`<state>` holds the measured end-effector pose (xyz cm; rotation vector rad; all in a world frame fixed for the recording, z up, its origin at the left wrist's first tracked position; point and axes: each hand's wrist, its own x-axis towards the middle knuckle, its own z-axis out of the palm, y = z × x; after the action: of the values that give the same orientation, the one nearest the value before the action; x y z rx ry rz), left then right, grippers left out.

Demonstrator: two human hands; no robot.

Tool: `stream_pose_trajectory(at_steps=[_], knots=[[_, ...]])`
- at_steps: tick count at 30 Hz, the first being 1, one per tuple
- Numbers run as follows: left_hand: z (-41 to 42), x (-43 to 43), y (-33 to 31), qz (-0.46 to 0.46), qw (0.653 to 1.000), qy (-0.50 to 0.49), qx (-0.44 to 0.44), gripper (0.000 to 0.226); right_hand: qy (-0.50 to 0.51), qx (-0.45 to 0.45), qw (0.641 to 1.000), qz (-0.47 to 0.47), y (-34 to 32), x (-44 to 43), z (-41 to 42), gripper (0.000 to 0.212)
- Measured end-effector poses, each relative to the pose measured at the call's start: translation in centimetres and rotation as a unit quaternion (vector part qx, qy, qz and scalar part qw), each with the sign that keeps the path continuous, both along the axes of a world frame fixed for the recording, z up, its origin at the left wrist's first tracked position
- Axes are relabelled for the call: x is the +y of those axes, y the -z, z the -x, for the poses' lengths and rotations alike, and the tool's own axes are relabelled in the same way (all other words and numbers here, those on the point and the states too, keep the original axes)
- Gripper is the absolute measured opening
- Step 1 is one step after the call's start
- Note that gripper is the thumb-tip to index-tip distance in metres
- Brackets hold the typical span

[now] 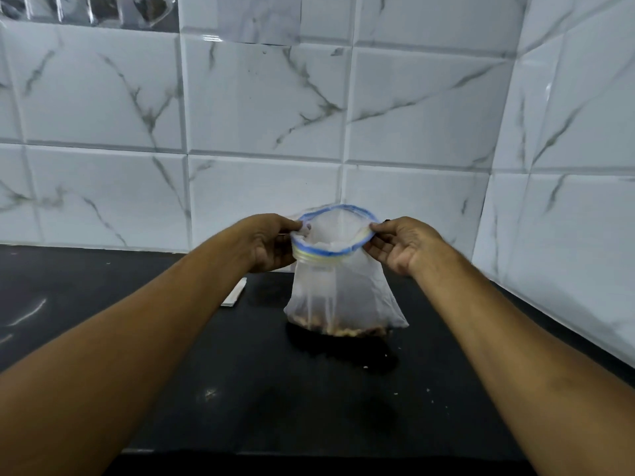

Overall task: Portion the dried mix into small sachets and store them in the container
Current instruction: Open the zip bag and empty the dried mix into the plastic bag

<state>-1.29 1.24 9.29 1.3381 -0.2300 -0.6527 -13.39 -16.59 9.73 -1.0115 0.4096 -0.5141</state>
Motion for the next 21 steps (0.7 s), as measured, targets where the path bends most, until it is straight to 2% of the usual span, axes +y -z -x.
stream_pose_trajectory(at_steps=[6,10,13,17,18,21], knots=[[-2.6,0.7,-0.2,0.145,0.979,-0.077,0.117,0.016,0.022,-0.001,0.995,-0.096,-1.8,-3.1,0.4,0.016],[-3.2,0.4,-0.6,0.262,0.937,-0.100,0.208,0.021,0.038,-0.016,0.986,-0.161,-1.8,-4.3,0.1,0.017],[-3.9,-0.3,-0.5,0.307,0.914,-0.095,0.246,0.019,0.034,-0.023,0.983,-0.179,-1.5,-4.7,-0.8,0.015],[-4.8,-1.1,0.2,0.281,0.926,-0.097,0.234,0.001,0.025,-0.016,0.994,-0.108,-1.4,-4.6,-2.0,0.010],[-5.1,-1.2,0.6,0.263,0.935,-0.095,0.217,0.006,0.028,-0.011,0.996,-0.089,-1.3,-4.7,-2.4,0.010],[-5.3,-1.4,2.2,0.133,0.986,-0.054,0.087,0.010,0.040,0.026,0.999,0.008,-0.4,-5.6,-3.1,0.012]])
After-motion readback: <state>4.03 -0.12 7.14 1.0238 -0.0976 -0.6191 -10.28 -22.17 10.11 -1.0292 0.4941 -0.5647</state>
